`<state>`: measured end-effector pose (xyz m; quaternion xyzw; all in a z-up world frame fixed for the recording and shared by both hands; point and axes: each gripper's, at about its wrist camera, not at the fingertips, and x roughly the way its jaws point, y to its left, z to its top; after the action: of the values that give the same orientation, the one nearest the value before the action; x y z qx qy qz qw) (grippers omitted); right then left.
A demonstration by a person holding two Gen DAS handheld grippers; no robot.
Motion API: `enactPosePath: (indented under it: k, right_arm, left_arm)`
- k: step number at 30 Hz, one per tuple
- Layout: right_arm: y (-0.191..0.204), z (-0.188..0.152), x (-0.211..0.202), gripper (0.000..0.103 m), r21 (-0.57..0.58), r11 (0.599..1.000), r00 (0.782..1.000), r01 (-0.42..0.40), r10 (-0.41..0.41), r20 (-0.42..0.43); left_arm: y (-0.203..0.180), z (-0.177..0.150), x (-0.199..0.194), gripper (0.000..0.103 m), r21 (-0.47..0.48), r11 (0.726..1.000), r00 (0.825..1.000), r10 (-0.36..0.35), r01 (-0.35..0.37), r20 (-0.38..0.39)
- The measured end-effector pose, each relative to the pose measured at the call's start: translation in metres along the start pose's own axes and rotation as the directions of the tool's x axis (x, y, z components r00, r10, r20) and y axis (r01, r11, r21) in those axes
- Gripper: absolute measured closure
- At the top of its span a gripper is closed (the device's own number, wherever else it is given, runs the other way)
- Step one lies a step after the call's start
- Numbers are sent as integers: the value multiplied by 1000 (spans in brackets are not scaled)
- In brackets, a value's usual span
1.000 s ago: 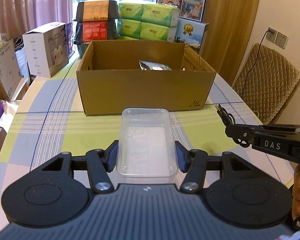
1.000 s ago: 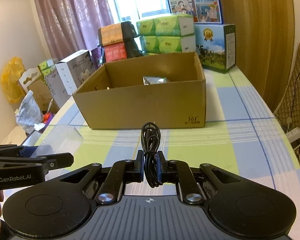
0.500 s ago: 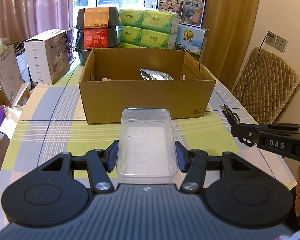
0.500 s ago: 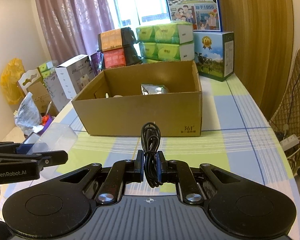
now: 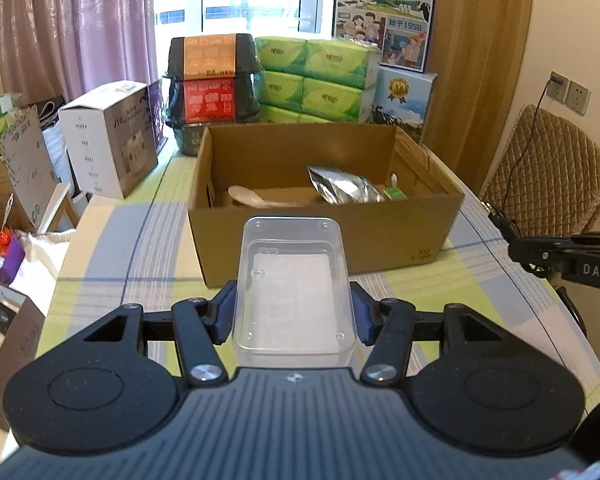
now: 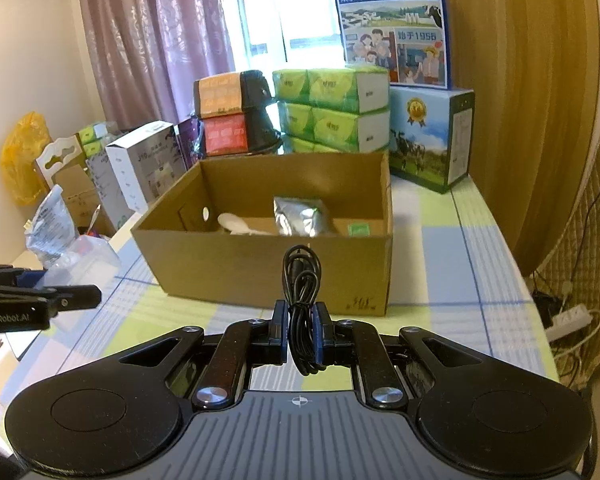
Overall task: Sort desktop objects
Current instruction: 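Lift the cable and clear container toward the cardboard box with both tools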
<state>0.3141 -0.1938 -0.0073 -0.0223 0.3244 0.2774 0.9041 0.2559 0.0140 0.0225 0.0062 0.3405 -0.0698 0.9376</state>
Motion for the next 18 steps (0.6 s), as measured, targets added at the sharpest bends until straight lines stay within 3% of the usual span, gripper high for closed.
enactPosePath:
  k: [7, 18]
  right_arm:
    - [-4, 31, 8, 94, -34, 999, 1000, -11, 12, 10]
    - [-2, 69, 28, 94, -43, 998, 999, -51, 50, -10]
  left_arm:
    - [8, 37, 13, 51, 20, 1000, 1000, 2, -3, 10]
    - [13, 70, 32, 51, -24, 999, 999, -47, 46, -22]
